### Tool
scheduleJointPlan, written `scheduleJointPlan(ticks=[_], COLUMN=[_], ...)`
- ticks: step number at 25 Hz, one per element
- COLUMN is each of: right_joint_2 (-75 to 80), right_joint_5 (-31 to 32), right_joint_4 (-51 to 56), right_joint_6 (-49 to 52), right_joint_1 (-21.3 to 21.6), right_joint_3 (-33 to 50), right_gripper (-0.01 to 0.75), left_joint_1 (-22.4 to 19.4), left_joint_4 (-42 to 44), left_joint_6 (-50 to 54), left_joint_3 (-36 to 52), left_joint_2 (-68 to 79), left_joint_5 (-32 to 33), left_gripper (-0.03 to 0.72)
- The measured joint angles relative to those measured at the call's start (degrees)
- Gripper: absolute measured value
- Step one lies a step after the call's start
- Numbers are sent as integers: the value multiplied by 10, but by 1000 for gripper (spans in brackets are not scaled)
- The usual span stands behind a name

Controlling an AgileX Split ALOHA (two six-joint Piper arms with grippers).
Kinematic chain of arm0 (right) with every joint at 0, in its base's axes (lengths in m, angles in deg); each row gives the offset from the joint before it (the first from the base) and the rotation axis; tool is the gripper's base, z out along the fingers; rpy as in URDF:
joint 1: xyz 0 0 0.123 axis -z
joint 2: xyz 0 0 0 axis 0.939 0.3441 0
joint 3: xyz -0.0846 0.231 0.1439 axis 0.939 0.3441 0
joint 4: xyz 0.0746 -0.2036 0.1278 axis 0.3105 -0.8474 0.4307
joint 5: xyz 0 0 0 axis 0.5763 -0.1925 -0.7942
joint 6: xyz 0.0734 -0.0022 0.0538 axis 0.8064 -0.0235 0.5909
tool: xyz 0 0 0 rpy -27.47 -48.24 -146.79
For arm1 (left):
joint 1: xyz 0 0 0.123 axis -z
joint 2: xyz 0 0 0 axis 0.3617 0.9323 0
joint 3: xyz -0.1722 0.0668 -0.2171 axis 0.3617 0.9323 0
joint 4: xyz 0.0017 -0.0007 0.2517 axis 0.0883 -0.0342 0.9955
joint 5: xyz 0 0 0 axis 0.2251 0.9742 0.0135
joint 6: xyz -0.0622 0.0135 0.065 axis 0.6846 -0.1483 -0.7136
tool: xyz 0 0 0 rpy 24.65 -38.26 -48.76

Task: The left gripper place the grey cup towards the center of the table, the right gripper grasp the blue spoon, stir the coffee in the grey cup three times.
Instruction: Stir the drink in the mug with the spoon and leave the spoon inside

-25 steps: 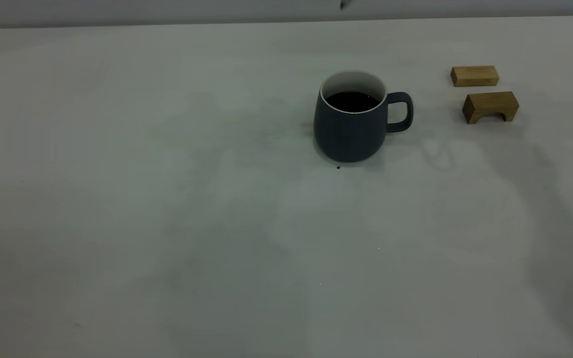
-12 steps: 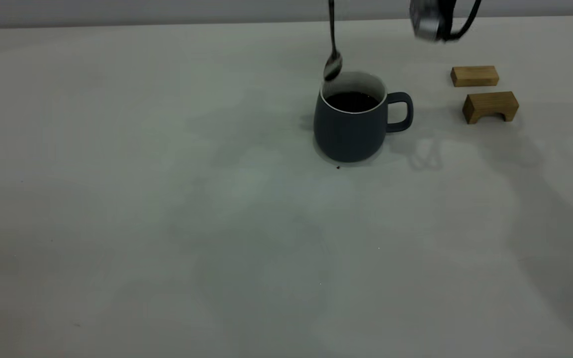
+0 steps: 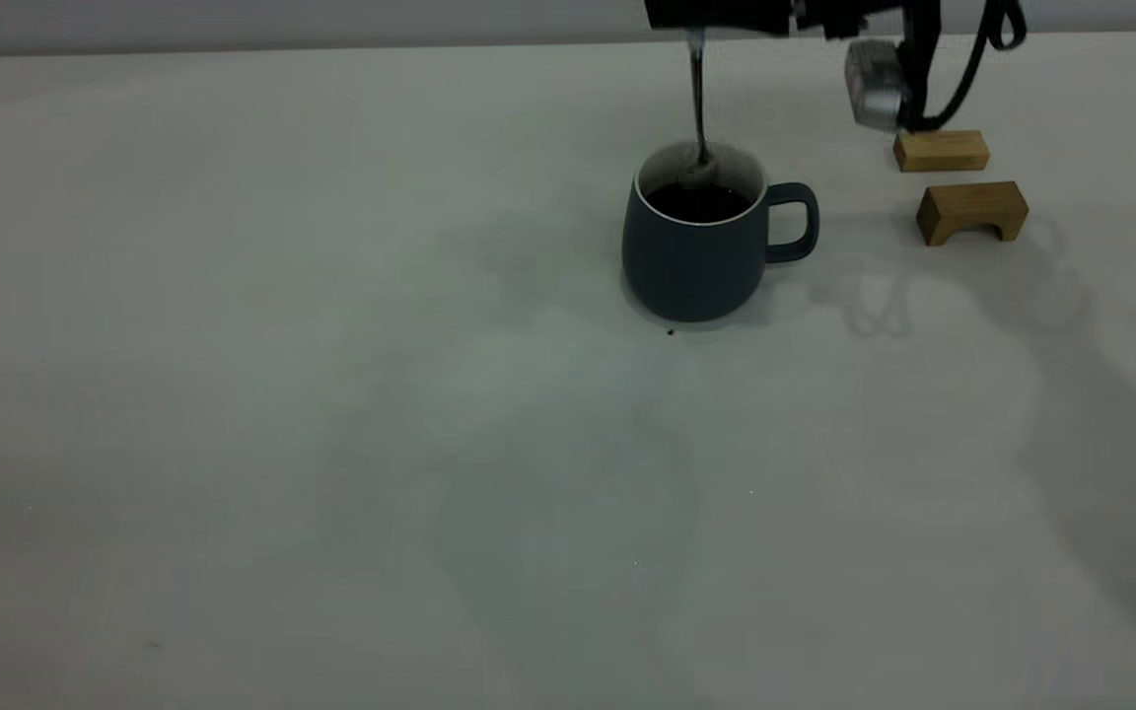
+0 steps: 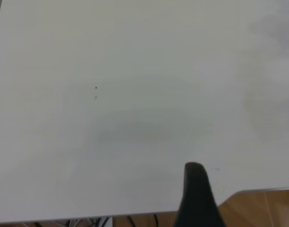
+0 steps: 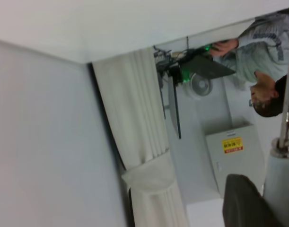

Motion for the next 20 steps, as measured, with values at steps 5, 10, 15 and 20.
scheduleJointPlan(ticks=[5, 10, 15, 20], right_joint_2=[24, 35, 54, 72], right_joint_5=[0, -2, -1, -2], right_joint_4=[-6, 9, 46, 67], right_joint_6=[-1, -7, -32, -36], right_joint_1=[1, -9, -21, -13], right_joint_3=[0, 0, -42, -70], right_gripper=[93, 93, 93, 93], left_joint_1=[0, 0, 0, 0], left_joint_4=[0, 0, 0, 0], left_joint_6=[0, 0, 0, 0], left_joint_3=[0, 0, 0, 0], left_joint_2=[0, 0, 0, 0], left_joint_5=[0, 0, 0, 0], left_gripper=[585, 585, 585, 585])
